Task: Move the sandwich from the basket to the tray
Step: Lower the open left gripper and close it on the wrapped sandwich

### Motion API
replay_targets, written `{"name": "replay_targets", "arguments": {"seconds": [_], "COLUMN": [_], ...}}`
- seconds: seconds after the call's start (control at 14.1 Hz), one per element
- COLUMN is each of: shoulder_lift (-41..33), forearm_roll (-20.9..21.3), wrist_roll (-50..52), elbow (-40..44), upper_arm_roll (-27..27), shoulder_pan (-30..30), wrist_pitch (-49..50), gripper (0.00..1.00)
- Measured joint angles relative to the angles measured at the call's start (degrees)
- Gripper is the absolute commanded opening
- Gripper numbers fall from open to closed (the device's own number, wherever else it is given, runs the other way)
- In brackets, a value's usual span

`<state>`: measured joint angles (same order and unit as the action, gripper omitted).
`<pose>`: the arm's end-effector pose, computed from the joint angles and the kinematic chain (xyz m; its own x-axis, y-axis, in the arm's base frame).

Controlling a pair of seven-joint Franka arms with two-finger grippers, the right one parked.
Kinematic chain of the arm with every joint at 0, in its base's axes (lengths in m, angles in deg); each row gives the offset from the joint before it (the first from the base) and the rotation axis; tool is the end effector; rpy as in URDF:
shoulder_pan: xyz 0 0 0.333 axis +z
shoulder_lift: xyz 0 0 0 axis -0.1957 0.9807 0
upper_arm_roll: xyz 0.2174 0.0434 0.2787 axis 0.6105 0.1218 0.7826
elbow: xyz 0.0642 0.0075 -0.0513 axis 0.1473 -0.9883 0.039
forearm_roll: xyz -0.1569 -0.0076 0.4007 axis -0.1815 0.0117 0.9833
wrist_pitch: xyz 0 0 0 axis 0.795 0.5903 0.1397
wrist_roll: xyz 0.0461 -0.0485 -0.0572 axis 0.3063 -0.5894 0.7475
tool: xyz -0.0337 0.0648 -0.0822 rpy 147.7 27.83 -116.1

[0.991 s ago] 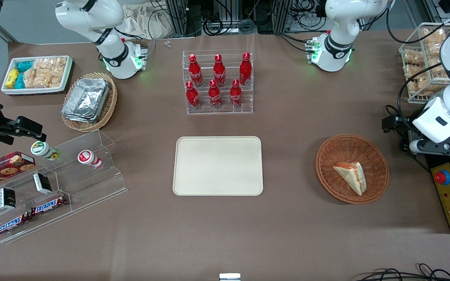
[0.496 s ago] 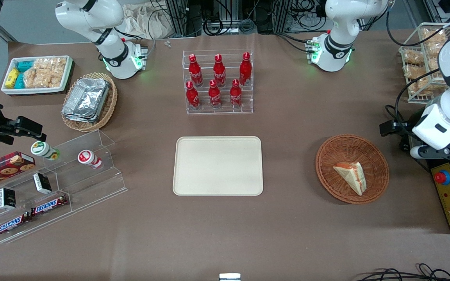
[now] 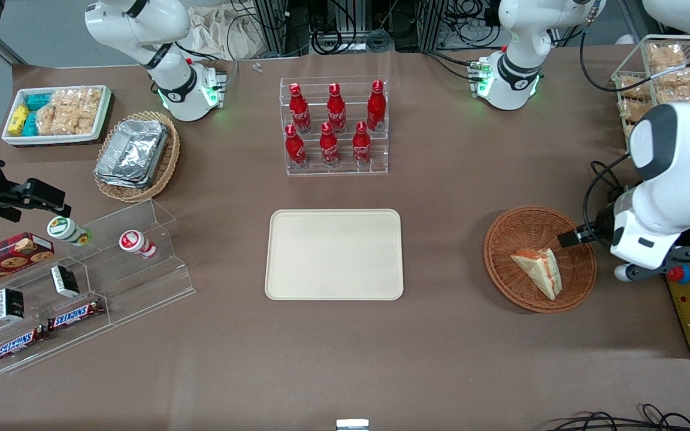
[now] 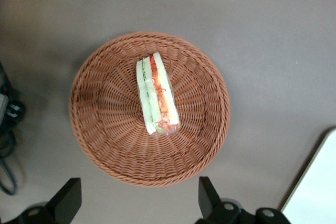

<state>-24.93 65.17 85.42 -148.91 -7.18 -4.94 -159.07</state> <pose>0.6652 -0.0395 0.4537 0.9215 0.3868 -0.0350 0.3864 -0.9222 -0.0162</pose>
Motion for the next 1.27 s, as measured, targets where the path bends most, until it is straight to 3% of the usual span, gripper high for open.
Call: {"name": "replay_targets", "arguments": {"seconds": [0.21, 0.64, 1.27], "shoulder_lift": [2.31, 7.66, 10.95], "forearm_roll": [1.36, 3.56, 3.56], "wrist_roll": [7.91, 12.07, 14.53], "elbow": [-3.00, -6.58, -9.22], "upper_arm_roll": [0.02, 0.04, 0.05], "shoulder_pan": [0.00, 0.00, 0.00], "wrist_pitch": [-6.91, -16.29, -17.69], "gripper": [1.00, 1.00, 1.00]}}
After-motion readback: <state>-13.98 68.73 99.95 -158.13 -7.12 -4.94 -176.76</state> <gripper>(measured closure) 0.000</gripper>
